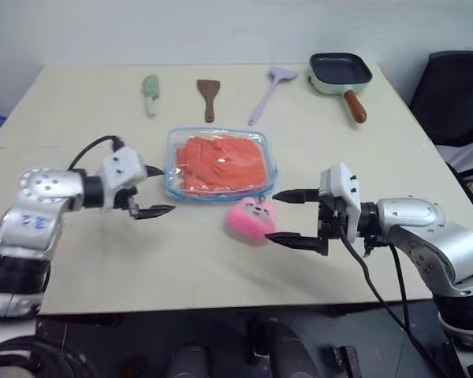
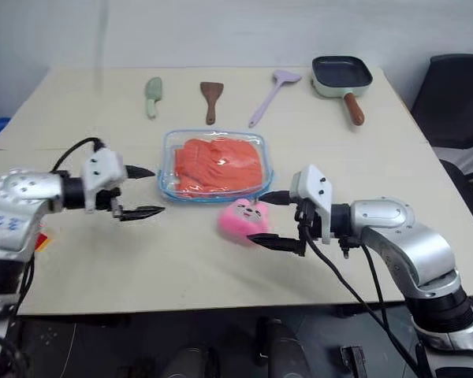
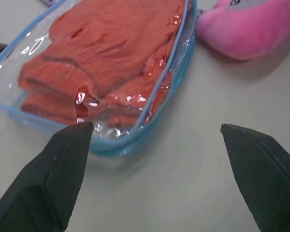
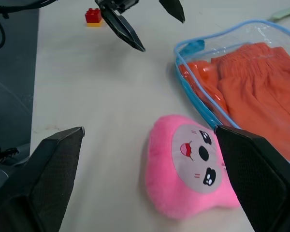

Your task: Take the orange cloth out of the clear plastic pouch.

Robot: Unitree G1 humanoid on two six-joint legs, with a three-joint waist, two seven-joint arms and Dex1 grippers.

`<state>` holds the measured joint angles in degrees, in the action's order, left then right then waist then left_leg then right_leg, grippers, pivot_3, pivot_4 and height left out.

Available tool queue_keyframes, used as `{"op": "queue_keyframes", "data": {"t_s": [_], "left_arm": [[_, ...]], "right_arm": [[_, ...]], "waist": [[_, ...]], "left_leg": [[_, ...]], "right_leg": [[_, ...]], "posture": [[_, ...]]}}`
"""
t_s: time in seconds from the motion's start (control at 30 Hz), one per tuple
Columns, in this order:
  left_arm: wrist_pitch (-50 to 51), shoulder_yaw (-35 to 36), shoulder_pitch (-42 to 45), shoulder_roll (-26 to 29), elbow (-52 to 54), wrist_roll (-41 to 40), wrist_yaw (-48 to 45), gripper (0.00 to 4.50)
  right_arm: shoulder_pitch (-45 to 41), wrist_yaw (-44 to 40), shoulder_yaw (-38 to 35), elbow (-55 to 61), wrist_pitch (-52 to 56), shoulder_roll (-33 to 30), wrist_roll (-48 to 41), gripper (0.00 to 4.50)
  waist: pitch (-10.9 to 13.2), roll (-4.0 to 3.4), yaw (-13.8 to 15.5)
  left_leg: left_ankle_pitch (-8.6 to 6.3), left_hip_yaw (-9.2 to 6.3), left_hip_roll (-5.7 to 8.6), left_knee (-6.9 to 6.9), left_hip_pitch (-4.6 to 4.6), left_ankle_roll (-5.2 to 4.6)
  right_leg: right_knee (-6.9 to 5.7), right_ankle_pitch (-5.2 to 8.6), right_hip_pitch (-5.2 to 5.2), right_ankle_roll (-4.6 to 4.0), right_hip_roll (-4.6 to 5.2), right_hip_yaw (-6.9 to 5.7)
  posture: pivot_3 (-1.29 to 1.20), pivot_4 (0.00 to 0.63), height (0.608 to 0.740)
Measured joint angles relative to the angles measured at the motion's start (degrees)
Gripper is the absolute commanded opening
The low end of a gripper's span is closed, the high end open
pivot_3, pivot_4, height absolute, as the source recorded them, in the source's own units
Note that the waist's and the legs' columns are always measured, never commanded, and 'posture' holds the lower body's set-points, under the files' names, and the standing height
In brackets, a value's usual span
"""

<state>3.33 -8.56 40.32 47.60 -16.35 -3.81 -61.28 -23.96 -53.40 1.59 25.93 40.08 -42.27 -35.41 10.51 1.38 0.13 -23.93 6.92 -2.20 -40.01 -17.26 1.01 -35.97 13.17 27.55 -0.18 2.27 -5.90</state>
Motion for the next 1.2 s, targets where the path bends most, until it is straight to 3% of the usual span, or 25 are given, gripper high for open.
{"op": "queue_keyframes", "data": {"t_s": [0.17,0.27,0.43,0.67,1.0,1.2], "left_arm": [[-17.1,-6.6,8.3,-3.7,-18.2,9.5,0.6,4.48],[-23.6,-7.5,12.2,-5.9,-27.3,12.0,1.9,3.89],[-29.6,-7.4,15.3,-8.5,-34.3,12.5,1.9,2.36],[-34.7,-6.2,14.8,-8.2,-35.8,11.5,-2.0,0.15],[-37.6,-2.4,1.3,-1.2,-19.0,4.8,-9.3,0.04],[-33.8,-0.8,-7.5,1.8,-6.5,0.3,-11.6,0.04]], "right_arm": [[4.3,3.3,-2.5,4.3,1.6,-0.2,-0.9,4.50],[6.0,5.1,-3.8,6.3,2.5,-0.2,-1.6,4.50],[7.7,7.0,-5.2,8.4,3.1,-0.3,-2.4,4.50],[7.7,7.3,-6.2,8.5,3.7,-1.1,-2.9,4.50],[5.6,3.0,-6.1,7.0,3.7,-4.0,-3.1,4.50],[5.4,0.1,-6.2,6.0,3.7,-6.2,-4.0,4.50]], "waist": [[0.0,0.01,-0.2],[0.0,0.01,-0.1],[0.0,0.02,0.0],[0.0,0.02,-0.2],[0.0,0.02,-0.2],[0.0,0.02,-0.2]], "left_leg": [[0.00,0.00,0.02,0.00,0.01,-0.02],[0.01,-0.04,0.06,-0.02,0.00,-0.07],[0.01,-0.08,0.09,-0.03,-0.01,-0.11],[0.01,-0.07,0.08,-0.02,0.01,-0.11],[0.00,-0.07,-0.26,-0.03,0.03,-0.13],[-0.01,-0.06,-0.32,-0.04,0.02,-0.13]], "right_leg": [[-0.01,0.00,0.00,0.01,0.04,0.00],[-0.01,-0.02,-0.01,0.04,0.10,-0.03],[0.00,-0.03,-0.04,0.06,0.14,-0.06],[0.00,-0.03,-0.04,0.06,0.13,-0.04],[0.01,-0.03,-0.04,0.06,0.15,-0.02],[0.02,-0.03,-0.05,0.06,0.12,-0.02]], "posture": [[0.00,0.150,0.740],[0.00,0.150,0.740],[0.00,0.150,0.740],[0.00,0.150,0.740],[0.00,0.150,0.740],[0.00,0.150,0.740]]}}
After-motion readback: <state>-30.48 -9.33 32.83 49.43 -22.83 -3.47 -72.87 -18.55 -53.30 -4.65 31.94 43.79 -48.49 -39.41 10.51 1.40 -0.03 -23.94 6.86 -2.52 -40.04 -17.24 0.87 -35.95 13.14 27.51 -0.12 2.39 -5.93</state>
